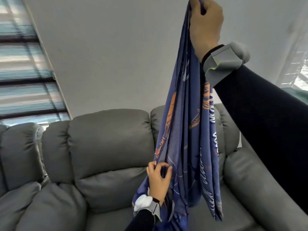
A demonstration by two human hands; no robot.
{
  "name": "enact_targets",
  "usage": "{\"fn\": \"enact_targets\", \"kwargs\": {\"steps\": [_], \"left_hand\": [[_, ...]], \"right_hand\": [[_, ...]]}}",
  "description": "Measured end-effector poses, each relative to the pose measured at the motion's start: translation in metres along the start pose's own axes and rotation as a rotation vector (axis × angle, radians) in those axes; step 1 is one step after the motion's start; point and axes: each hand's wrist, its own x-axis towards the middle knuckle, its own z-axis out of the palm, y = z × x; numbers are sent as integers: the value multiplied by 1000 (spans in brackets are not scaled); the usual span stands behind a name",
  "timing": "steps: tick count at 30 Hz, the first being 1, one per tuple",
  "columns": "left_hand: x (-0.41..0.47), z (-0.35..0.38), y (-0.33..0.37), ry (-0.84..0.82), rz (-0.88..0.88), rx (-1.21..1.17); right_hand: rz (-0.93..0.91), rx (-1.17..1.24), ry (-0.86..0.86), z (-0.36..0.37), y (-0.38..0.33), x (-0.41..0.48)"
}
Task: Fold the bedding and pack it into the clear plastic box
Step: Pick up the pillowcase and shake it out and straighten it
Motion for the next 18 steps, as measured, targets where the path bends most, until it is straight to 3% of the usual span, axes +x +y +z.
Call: {"fn": "enact_targets", "kwargs": {"steps": [8, 14, 18], "left_hand": [[-14, 7, 8, -141, -23, -28], [4, 14, 7, -42, -100, 77], [15, -25, -6, -265, -150, -7]], "right_hand": [[37, -22, -2, 4, -1, -4], [61, -27, 54, 4, -2, -7], [64, -47, 89, -2, 7, -8]]}}
